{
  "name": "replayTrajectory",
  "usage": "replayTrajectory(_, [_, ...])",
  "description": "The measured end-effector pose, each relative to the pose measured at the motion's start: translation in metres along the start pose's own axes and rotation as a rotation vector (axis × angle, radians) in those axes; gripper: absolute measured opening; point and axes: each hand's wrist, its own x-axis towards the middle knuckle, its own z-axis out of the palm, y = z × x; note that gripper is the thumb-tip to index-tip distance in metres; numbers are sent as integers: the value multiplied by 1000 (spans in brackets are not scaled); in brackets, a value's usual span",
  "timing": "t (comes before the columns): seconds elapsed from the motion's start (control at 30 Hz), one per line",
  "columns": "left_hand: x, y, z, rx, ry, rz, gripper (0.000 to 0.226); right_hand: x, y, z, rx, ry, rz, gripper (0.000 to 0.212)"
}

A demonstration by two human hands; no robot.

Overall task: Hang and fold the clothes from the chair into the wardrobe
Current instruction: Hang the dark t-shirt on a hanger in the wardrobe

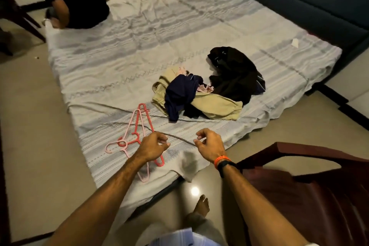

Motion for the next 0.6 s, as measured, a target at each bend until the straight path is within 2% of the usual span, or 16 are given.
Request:
replayTrajectory(0.1, [33, 2, 5, -39, 1, -73, 19, 43, 5, 1, 8, -104, -6, 20])
replayTrajectory(0.27, [87, 10, 3, -119, 1, -191, 12, 109, 6, 5, 53, -139, 77, 12])
replayTrajectory(0.6, [240, 33, -17, -140, 33, -183, 16, 255, -15, 13, 17, -138, 174, 14])
